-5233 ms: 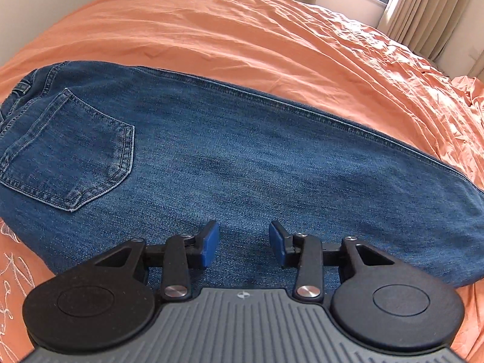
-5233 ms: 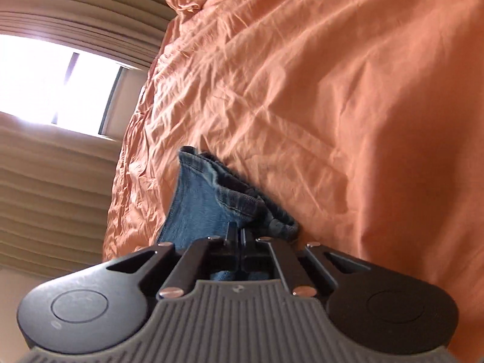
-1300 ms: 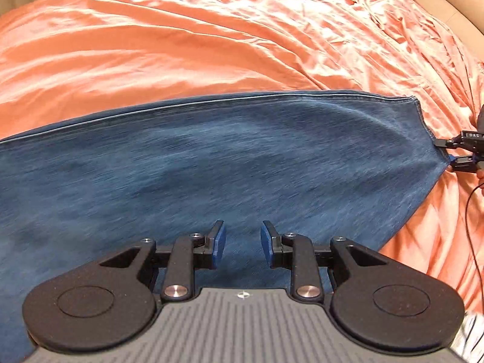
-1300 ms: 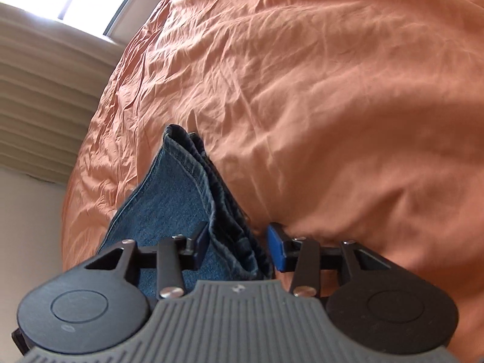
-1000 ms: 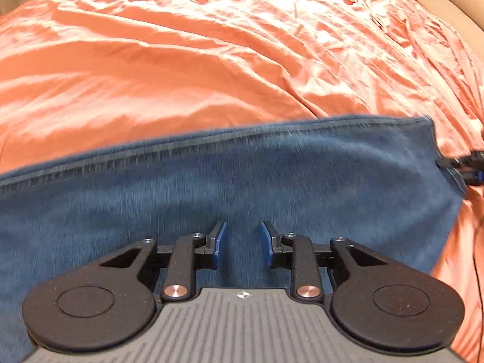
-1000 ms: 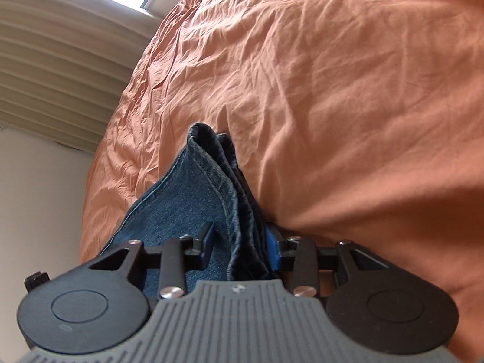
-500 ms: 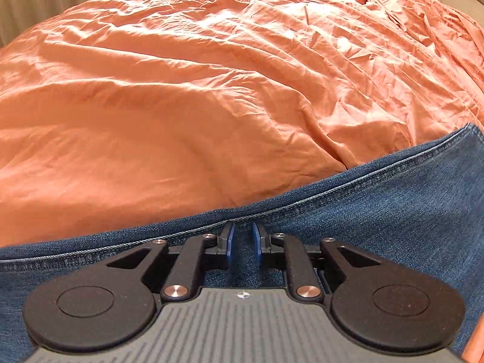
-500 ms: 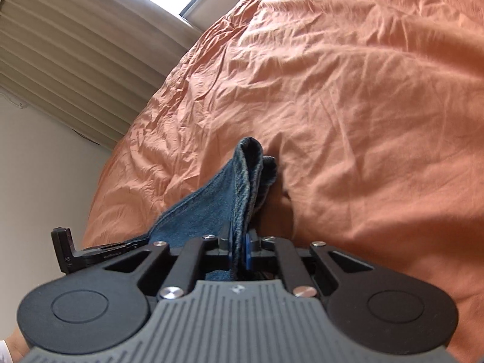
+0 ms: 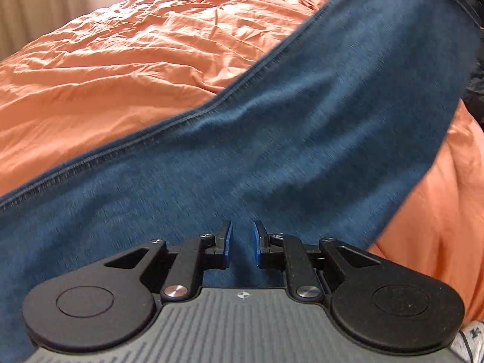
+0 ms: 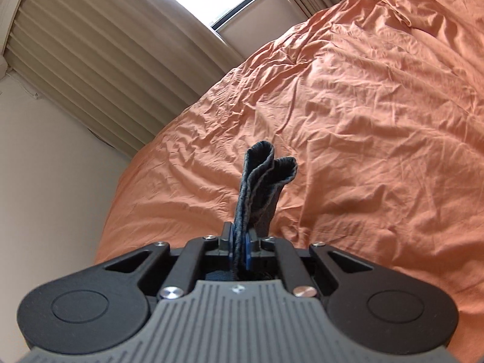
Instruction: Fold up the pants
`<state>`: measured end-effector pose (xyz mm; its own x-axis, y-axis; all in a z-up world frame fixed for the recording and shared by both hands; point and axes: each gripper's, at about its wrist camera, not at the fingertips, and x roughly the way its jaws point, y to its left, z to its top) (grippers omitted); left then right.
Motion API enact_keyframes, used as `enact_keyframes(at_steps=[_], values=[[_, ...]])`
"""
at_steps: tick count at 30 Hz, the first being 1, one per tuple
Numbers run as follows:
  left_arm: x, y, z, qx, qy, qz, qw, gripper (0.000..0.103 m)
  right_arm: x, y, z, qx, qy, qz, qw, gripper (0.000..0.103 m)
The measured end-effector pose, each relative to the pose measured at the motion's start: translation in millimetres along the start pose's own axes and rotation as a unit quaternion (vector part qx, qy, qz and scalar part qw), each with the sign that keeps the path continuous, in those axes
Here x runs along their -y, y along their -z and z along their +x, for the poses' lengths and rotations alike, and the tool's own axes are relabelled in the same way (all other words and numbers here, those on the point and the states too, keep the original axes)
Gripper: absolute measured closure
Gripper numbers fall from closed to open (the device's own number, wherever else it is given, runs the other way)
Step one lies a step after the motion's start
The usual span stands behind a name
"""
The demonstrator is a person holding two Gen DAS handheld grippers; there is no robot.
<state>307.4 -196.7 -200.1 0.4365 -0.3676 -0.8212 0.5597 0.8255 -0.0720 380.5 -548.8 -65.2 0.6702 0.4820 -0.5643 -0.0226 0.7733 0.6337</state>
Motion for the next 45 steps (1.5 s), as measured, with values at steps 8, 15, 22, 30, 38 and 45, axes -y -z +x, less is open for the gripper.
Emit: enact_keyframes(at_steps=[8,15,22,30,38,45], values=[[18,47,-47,0.012,0.047,-0.016,0.9987,0.085,-114,7,15,-0.008,-0.019,-0.039,0.999,0.101],[-52,60,-130,0.079,0.034,-0.093,0.992,0.085,-197,35,69,-0.032,-0.044,-0.044,0.998,0.1],[-133,82,-190,0.103,-0.033,-0.149,0.9829,0.085,-247,89,162,-0.074,-0.042,-0.03,0.996,0.101],[-200,122,-208,0.104,-0.057,-0.228,0.9665,0.084,-265,173,274,-0.131,0.007,-0.062,0.989,0.101],[-226,147,-211,0.104,-0.045,-0.267,0.9568,0.073,-252,219,339,-0.179,0.032,-0.067,0.981,0.085],[-226,143,-205,0.14,0.007,-0.306,0.9415,0.063,-236,224,289,-0.115,-0.01,-0.064,0.991,0.077]])
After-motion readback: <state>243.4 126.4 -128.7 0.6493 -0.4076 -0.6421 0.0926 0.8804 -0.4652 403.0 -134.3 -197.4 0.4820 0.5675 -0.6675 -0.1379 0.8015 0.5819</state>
